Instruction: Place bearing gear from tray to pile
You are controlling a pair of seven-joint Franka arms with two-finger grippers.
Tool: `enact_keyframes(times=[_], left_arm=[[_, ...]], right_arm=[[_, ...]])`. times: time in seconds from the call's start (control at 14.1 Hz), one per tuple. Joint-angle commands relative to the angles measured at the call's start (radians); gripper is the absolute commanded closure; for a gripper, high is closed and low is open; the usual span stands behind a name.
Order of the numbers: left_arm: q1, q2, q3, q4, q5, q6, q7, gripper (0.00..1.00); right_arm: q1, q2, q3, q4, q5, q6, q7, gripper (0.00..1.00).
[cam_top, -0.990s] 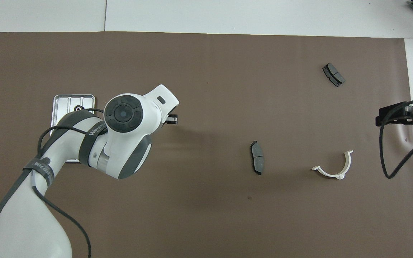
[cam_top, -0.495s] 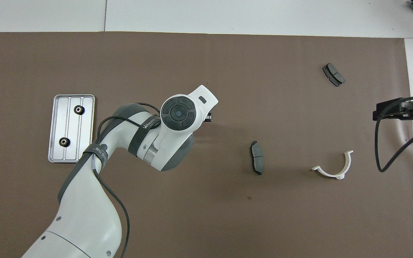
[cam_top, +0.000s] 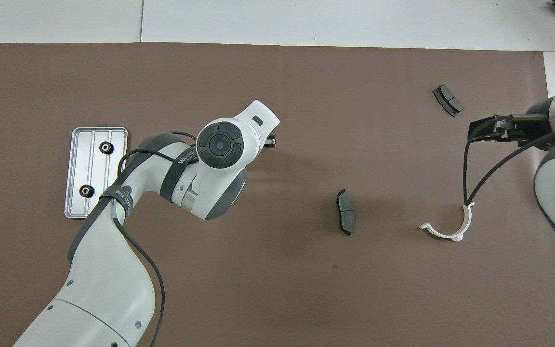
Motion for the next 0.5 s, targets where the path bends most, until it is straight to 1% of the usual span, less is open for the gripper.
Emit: enact_keyframes(times=[0.0, 0.14, 0.28, 0.35, 0.42], left_arm=[[0.015, 0.027, -0.004, 0.021, 0.017, 0.048, -0.013, 1.00], [0.027, 0.029, -0.004, 0.013, 0.017, 0.057, -0.013, 1.00], [0.022, 0.029, -0.004, 0.007, 0.017, 0.057, -0.012, 1.00], [0.015, 0.029, -0.004, -0.011, 0.018, 0.057, -0.013, 0.98], [0.013, 0.027, -0.004, -0.025, 0.018, 0.059, -0.008, 0.89]], right_arm=[[0.035, 0.072, 0.000, 0.015, 0.021, 0.087, 0.026, 0.00], [0.049, 0.116, 0.001, 0.015, 0.026, 0.134, 0.040, 0.00], [0.077, 0.155, 0.001, 0.015, 0.060, 0.194, 0.062, 0.00], [0.089, 0.176, 0.001, 0.015, 0.060, 0.223, 0.089, 0.00], [0.107, 0.196, 0.000, 0.015, 0.060, 0.252, 0.115, 0.00]])
